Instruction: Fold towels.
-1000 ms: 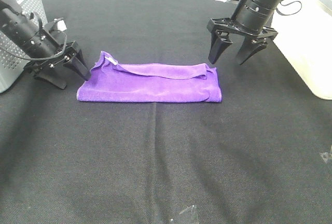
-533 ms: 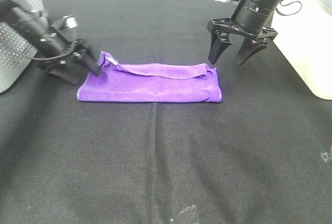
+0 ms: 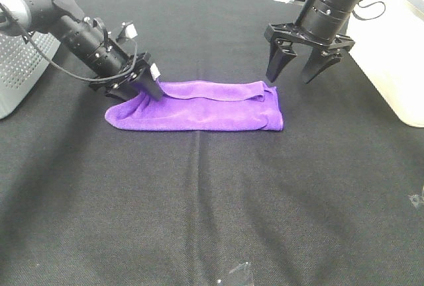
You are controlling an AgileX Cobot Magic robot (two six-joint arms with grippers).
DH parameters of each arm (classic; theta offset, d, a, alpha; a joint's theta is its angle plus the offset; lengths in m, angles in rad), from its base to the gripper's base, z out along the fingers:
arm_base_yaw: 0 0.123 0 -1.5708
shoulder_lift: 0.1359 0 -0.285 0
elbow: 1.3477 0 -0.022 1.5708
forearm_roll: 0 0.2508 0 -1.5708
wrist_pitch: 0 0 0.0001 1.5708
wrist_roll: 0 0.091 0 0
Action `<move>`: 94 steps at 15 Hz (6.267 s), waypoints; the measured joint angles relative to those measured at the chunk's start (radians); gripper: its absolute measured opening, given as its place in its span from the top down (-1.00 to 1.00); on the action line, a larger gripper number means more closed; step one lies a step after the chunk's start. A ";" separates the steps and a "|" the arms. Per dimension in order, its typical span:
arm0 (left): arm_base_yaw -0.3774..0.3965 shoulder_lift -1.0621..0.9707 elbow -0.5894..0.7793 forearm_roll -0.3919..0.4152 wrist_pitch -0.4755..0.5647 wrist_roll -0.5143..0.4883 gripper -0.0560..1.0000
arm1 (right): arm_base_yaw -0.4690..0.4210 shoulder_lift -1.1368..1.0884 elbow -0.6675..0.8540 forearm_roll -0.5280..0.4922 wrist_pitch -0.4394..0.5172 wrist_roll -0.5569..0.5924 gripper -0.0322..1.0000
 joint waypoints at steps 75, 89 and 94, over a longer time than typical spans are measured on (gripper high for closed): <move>0.156 -2.213 1.431 0.617 0.018 -0.238 -0.55 | -0.099 -1.916 1.113 -0.226 0.005 0.211 -0.66; 0.156 -2.669 1.680 0.578 0.018 -0.292 -0.55 | -0.099 -2.286 1.453 -0.225 0.008 0.129 -0.66; 0.156 -2.669 1.726 0.569 -0.105 -0.295 -0.55 | -0.099 -2.285 1.502 -0.227 -0.100 0.124 -0.66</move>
